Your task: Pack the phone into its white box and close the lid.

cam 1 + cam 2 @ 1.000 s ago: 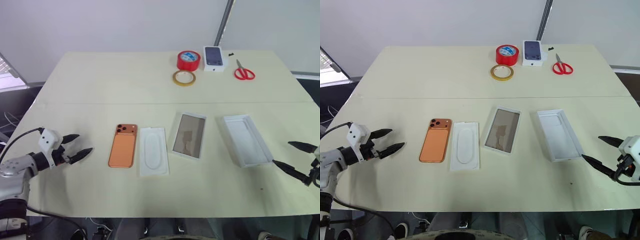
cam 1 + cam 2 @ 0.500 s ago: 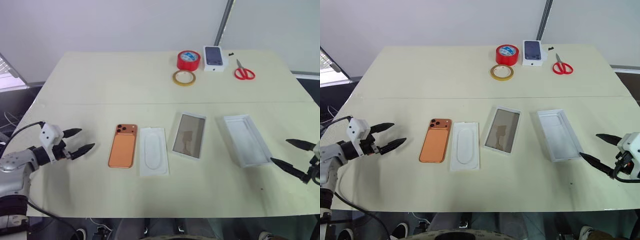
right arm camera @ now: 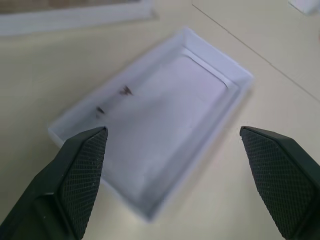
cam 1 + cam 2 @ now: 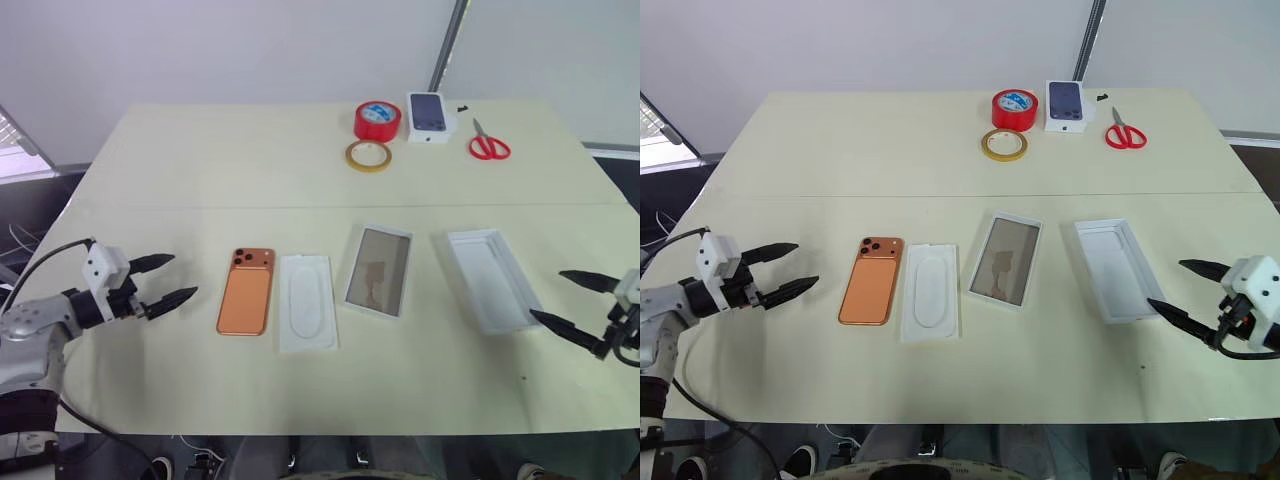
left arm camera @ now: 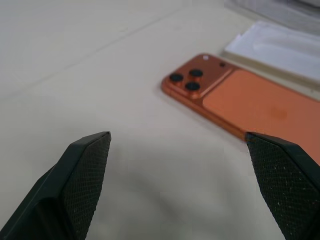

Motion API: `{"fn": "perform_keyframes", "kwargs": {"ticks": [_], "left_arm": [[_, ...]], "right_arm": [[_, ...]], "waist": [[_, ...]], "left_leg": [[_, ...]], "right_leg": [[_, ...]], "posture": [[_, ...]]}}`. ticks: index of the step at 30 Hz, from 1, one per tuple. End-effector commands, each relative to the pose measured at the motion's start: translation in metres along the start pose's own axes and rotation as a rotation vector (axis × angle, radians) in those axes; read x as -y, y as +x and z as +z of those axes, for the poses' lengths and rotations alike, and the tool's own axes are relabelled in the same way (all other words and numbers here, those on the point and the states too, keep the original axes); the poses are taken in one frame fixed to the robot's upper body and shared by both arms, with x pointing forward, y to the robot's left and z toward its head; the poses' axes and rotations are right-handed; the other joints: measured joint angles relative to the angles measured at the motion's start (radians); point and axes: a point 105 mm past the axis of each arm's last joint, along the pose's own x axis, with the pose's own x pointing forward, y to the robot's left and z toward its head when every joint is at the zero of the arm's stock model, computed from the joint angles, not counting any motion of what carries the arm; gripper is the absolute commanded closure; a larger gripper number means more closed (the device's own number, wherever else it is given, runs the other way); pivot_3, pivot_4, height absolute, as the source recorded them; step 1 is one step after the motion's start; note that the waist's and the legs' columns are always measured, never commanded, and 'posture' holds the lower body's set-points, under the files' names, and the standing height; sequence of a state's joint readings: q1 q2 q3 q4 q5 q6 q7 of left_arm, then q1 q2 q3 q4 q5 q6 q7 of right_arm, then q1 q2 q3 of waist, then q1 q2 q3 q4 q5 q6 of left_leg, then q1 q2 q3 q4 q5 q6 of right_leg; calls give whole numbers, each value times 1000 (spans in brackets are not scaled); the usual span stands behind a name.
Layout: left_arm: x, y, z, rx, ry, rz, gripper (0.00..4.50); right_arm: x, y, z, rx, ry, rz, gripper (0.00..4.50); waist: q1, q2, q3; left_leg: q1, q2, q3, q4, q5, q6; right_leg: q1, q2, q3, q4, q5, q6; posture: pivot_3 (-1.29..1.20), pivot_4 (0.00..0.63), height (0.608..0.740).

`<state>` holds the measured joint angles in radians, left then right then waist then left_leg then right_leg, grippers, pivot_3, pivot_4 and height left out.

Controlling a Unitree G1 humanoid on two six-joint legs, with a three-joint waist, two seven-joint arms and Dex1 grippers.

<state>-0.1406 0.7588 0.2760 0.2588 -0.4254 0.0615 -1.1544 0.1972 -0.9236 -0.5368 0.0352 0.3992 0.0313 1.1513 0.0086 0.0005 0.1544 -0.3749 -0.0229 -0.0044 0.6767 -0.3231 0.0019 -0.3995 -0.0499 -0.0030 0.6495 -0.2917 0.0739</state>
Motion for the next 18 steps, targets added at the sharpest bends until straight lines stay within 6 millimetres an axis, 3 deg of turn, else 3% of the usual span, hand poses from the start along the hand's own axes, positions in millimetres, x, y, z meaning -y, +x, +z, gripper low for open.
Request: {"fn": "perform_keyframes", "kwargs": {"ticks": [1, 5, 9, 12, 18], "left_arm": [[16, 13, 13, -54, -32, -21, 0], [56, 29, 26, -75, -332, -229, 0], [78, 44, 43, -66, -624, -323, 0], [92, 49, 52, -63, -691, -378, 0], [107, 55, 29, -241, -779, -362, 0]], "right_arm": [[-19, 25, 36, 102, -74, 100, 78], [-49, 52, 68, 184, -138, 250, 78], [-64, 67, 81, 220, -202, 340, 78], [-65, 74, 81, 225, -186, 351, 78], [-66, 80, 75, 223, -191, 338, 78]], "waist": [[-3, 1, 0], [-4, 1, 1], [5, 0, 1], [3, -3, 3], [1, -3, 3]], "left_leg": [[0, 0, 0, 0, 0, 0], [0, 0, 0, 0, 0, 0], [-1, 0, 0, 2, 0, 1], [-1, -1, 0, 4, -1, 2], [0, -1, 0, 3, 0, 1]], "right_leg": [[0, 0, 0, 0, 0, 0], [0, 0, 0, 1, 0, 0], [1, 0, 0, 0, 0, 0], [1, 0, 0, 0, 0, 1], [1, 0, 0, 1, 0, 0]], "posture": [[0, 150, 740], [0, 150, 740], [0, 150, 740], [0, 150, 740], [0, 150, 740]]}}
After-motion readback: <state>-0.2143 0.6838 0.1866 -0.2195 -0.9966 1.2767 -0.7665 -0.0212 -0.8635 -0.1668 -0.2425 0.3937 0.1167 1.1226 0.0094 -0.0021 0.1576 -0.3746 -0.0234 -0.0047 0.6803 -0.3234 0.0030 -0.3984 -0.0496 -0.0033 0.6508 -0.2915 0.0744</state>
